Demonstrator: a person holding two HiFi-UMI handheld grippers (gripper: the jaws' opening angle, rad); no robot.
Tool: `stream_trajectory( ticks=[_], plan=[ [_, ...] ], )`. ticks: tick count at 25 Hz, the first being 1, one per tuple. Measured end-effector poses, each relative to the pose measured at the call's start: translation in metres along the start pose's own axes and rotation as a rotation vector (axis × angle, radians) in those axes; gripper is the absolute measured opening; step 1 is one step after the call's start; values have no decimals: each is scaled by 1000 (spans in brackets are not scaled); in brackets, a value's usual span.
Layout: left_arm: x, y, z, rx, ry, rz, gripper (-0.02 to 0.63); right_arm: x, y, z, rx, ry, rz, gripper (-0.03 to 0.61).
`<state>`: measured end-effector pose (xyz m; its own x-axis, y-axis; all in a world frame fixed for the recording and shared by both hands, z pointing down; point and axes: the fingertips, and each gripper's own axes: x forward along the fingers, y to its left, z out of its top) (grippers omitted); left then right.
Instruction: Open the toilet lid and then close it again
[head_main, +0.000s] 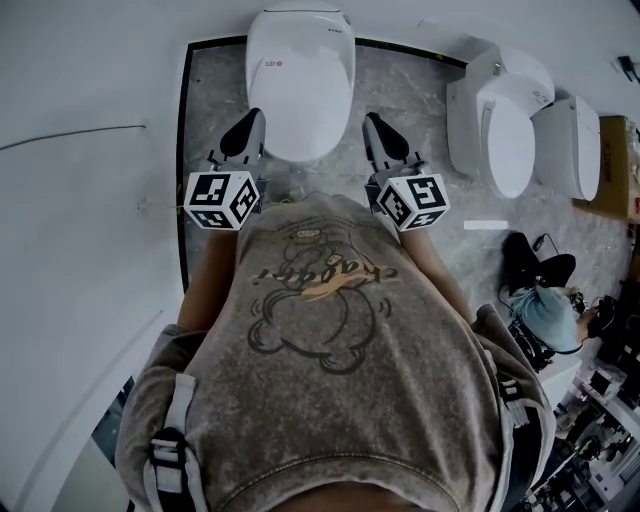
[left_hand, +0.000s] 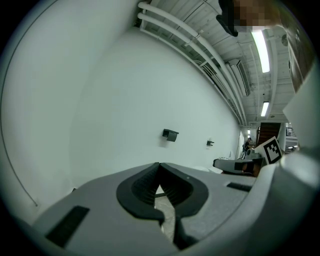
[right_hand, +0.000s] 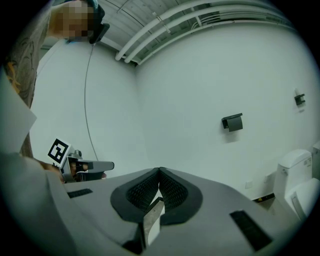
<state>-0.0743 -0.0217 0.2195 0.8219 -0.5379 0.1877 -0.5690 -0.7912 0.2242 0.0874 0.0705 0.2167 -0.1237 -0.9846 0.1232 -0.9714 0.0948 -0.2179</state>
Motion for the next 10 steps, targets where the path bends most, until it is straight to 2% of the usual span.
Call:
stream_trajectory(
  ticks=[10],
  plan=[
    [3,5,1,-5,8,12,9,7,-1,-5,4,19,2,26]
  ],
)
